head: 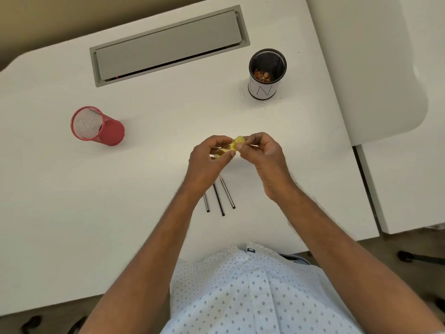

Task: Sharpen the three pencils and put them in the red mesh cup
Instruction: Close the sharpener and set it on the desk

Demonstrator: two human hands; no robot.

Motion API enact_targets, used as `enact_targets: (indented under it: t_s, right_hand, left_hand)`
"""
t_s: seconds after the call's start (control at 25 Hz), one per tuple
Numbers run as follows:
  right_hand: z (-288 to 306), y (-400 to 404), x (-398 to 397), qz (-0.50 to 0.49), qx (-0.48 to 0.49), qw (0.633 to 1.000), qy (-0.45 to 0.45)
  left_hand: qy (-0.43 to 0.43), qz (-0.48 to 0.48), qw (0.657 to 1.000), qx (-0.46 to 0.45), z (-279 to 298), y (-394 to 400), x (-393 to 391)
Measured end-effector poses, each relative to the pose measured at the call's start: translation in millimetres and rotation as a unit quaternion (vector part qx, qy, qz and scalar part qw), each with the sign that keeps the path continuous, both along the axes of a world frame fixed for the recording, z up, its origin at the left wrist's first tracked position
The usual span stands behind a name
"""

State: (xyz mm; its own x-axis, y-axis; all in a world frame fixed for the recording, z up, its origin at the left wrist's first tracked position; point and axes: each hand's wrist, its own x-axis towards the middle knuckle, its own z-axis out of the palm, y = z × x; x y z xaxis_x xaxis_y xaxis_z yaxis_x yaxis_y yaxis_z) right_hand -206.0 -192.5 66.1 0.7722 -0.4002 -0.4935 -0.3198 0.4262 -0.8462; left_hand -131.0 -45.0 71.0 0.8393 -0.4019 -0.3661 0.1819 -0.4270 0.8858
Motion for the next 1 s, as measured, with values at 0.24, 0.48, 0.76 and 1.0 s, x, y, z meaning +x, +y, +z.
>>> enact_targets:
  t_s: [0.24, 0.48, 0.76, 1.0]
  right_hand:
    - [5.1, -25.3, -2.7, 0.155, -0.132, 0.979, -0.011]
    - [3.6, -41.2, 1.3, 0.191, -0.11, 0.975, 0.017]
    - [-2.9, -37.7, 3.8, 0.163, -0.055, 0.985, 0.016]
    - [-9.6, -30.2, 12.9, 0.12, -0.034, 0.992, 0.02]
  left_hand:
    - [-0.033, -0.037, 0.998, 0.036, -0.6, 5.6, 0.3]
    - [-0.094, -0.089, 0.99, 0.049, -0.3, 2.6, 1.0]
    - [-0.114, -0.095, 0.987, 0.061, -3.7, 1.4, 5.2]
    - [-0.086, -0.047, 0.994, 0.049, -9.5, -2.5, 7.5]
